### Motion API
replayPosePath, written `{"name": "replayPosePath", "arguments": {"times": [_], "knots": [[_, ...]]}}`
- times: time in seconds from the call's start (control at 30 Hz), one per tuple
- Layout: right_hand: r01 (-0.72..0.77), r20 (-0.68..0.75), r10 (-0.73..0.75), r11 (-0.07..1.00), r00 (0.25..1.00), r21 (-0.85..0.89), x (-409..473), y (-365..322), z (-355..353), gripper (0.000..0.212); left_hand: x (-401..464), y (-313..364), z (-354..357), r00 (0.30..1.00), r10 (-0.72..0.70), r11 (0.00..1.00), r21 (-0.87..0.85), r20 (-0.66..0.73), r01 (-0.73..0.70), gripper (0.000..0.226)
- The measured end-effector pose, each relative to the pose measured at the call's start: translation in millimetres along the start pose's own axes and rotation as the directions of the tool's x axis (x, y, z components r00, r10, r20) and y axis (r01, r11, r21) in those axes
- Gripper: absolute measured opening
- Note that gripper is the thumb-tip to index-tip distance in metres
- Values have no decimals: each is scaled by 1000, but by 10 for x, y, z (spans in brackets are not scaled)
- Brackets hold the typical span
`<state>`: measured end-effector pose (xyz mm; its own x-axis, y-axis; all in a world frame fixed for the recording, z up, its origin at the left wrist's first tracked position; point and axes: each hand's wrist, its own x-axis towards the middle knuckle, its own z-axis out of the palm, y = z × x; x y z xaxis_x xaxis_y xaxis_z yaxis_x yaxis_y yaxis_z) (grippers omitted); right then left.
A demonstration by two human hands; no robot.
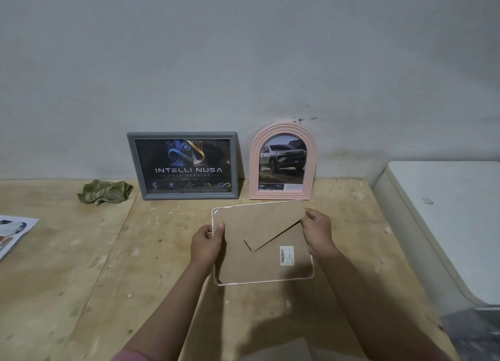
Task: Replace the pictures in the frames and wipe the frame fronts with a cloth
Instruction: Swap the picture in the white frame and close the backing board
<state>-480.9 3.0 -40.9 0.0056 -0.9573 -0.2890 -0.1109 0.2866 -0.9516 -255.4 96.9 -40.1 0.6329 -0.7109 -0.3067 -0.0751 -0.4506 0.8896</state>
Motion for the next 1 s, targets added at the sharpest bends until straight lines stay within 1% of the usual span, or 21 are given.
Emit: {"name": "replayPosePath", "arguments": {"times": [0.07, 0.13, 0.17, 0.2, 0.23, 0.3, 0.33, 0.37, 0.43, 0.47, 0.5, 0.53, 0.6, 0.63, 0.67, 0.7, 0.73, 0.83, 0.9, 0.97, 1.0], "knots": [[-8, 2, 8, 1000, 1000, 6, -3, -9, 13, 16, 8, 15, -9, 1000, -6, 1000, 3, 6, 6, 29], [-30, 62, 28, 999, 998, 44, -26, -82, 19, 11, 50, 21, -35, 1000, -25, 1000, -1, 8, 25, 28], [-58, 125, 45, 994, 991, 97, -15, -99, 18, 11, 77, 24, -52, 999, -46, 999, -1, 8, 46, 28], [-96, 216, 66, 987, 974, 130, -14, -108, 2, 15, 107, 23, -69, 997, -72, 997, -5, 8, 72, 29], [-136, 315, 93, 984, 945, 118, 2, -93, -27, 20, 133, 24, -91, 994, -107, 994, -19, 5, 107, 31], [-177, 452, 194, 981, 871, -80, -23, -75, -107, 28, 184, 20, -132, 985, -172, 984, -53, -11, 171, 35], [-182, 468, 250, 965, 848, -187, -54, -61, -155, 29, 200, 18, -150, 982, -186, 981, -61, -22, 184, 36], [-188, 459, 283, 952, 842, -240, -76, -53, -182, 29, 214, 24, -161, 981, -191, 980, -63, -28, 189, 35], [-216, 391, 291, 950, 873, -225, -85, -24, -206, 25, 181, 77, -162, 982, -188, 977, -94, 19, 189, 25], [-235, 336, 290, 952, 896, -195, -80, -15, -199, 23, 146, 101, -157, 979, -187, 971, -133, 86, 197, 16], [-251, 278, 287, 955, 917, -161, -82, -14, -184, 22, 92, 128, -163, 967, -189, 963, -161, 169, 216, 14], [-258, 232, 282, 958, 931, -127, -83, -13, -176, 19, 46, 133, -174, 946, -192, 958, -160, 260, 238, 26], [-253, 173, 262, 965, 949, -72, -84, 5, -172, 12, -23, 79, -212, 877, -203, 957, -102, 435, 272, 55], [-243, 157, 248, 969, 956, -55, -95, 1, -175, 9, -46, 37, -232, 834, -217, 952, -77, 507, 295, 66], [-237, 145, 240, 971, 960, -38, -104, 6, -186, 8, -73, 5, -241, 796, -226, 945, -73, 561, 320, 71], [-234, 142, 235, 972, 961, -28, -114, 12, -194, 9, -97, -10, -245, 777, -228, 940, -75, 586, 332, 72], [-232, 140, 233, 972, 962, -24, -123, 32, -198, 11, -109, -12, -244, 782, -226, 943, -71, 582, 325, 69], [-227, 132, 227, 974, 965, -12, -168, 77, -201, 16, -166, 52, -239, 826, -221, 967, 4, 519, 256, 49], [-213, 128, 207, 977, 970, 32, -207, 82, -207, 11, -167, 62, -243, 818, -214, 972, 34, 534, 232, 42], [-156, 92, 149, 985, 985, 73, -242, 62, -192, 12, -165, 58, -259, 820, -211, 978, 107, 532, 181, 40], [-109, 49, 106, 992, 993, 65, -252, 53, -180, 14, -165, 60, -256, 827, -217, 976, 138, 518, 170, 38]]}}
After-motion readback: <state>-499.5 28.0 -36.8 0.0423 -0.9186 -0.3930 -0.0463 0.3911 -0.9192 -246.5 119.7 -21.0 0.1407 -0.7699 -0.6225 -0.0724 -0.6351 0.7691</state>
